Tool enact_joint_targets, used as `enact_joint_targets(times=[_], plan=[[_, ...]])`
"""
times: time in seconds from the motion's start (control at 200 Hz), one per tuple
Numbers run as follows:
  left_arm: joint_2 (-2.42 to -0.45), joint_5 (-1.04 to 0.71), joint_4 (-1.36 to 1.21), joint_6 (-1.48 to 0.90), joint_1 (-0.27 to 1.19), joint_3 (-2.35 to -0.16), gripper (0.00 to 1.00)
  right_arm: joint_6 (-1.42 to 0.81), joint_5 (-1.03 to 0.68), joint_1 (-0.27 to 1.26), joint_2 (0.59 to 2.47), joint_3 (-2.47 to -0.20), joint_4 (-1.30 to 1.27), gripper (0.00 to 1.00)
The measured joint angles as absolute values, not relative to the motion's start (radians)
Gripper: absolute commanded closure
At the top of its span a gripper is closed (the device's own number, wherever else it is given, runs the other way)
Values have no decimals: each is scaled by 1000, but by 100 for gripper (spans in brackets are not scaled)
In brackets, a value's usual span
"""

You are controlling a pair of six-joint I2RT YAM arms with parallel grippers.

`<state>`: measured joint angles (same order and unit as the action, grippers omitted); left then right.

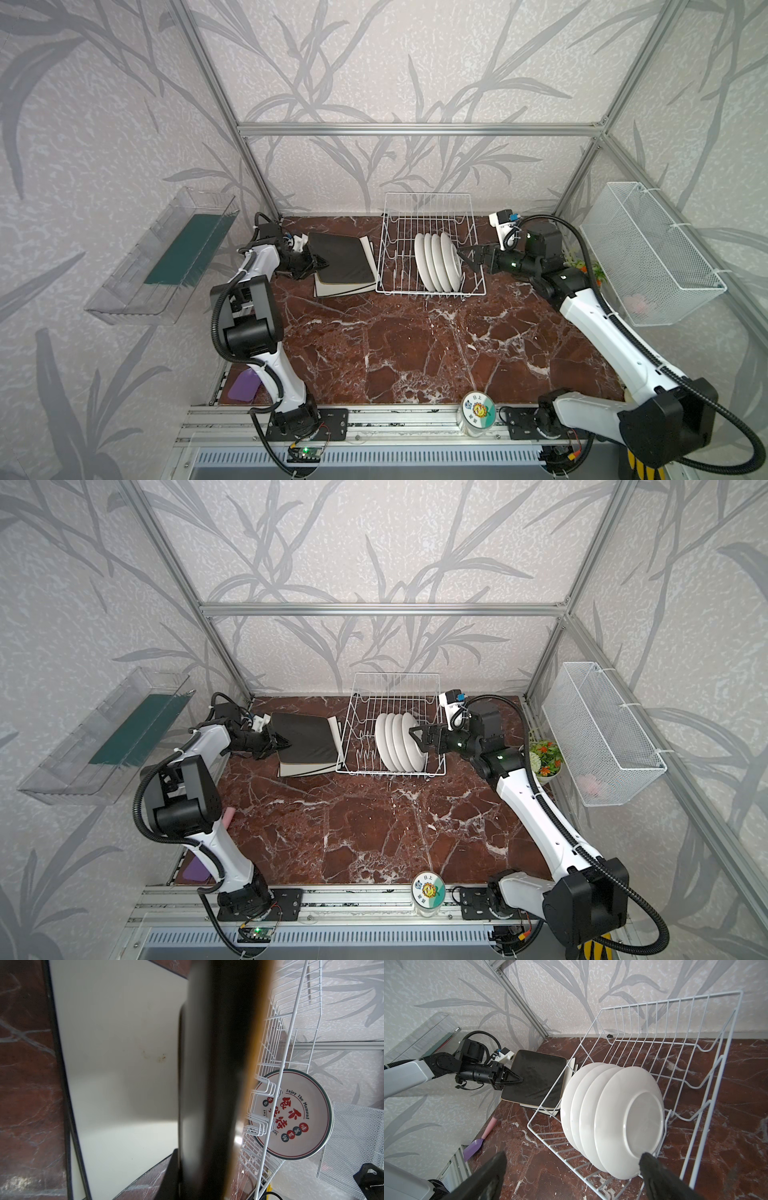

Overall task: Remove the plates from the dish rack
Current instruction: 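Lower the dark square plate onto the stacked plates and open the left gripper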

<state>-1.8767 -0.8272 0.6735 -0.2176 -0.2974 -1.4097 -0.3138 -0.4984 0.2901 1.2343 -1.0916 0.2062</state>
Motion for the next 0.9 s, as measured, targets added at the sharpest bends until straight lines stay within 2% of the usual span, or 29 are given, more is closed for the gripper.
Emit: enact_joint_targets(times=[0.265,0.47,0.785,0.9], plan=[[-1932,-831,728,-215,-299,-1473,99,-318,-506,295,1244,-1092,207,1],[-1964,-837,766,-212,-308,-1505,92,-318,-514,295,1246,-1092,207,1],[-2003,-799,788,-181,-314,-1525,62,-317,-515,295,1246,-1091,207,1],[-2011,-776,798,-184,-315,-1525,55,-318,-516,295,1246,-1090,206,1]])
